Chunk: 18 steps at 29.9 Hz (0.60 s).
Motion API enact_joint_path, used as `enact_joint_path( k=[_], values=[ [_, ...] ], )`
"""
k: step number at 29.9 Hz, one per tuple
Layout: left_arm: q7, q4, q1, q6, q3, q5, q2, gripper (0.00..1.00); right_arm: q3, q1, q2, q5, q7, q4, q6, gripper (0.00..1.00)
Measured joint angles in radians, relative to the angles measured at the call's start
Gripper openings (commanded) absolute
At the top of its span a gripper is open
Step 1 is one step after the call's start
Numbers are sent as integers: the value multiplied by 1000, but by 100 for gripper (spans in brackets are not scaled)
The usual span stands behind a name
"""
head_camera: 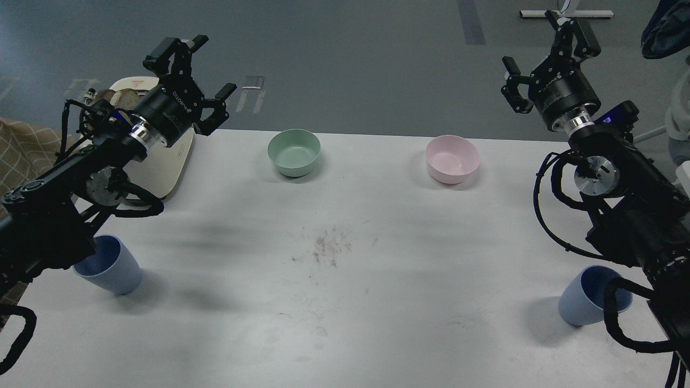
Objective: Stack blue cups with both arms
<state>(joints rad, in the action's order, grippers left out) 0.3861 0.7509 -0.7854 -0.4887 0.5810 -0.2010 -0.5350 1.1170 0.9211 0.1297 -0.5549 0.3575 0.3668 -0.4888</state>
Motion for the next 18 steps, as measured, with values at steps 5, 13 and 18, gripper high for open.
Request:
enact_joint_path(
  k=[5, 13, 18],
  values=[
    [15, -1, 0, 0, 16, 1, 0, 98, 1, 0, 19, 0, 0, -2, 0, 100],
    [22, -23, -12, 0, 38, 9, 15, 98, -6, -2, 83, 1, 1, 2, 0, 100],
    [23, -58, -17, 0, 82, 13, 58, 98, -11, -5, 117, 1, 1, 2, 0, 100]
  ],
)
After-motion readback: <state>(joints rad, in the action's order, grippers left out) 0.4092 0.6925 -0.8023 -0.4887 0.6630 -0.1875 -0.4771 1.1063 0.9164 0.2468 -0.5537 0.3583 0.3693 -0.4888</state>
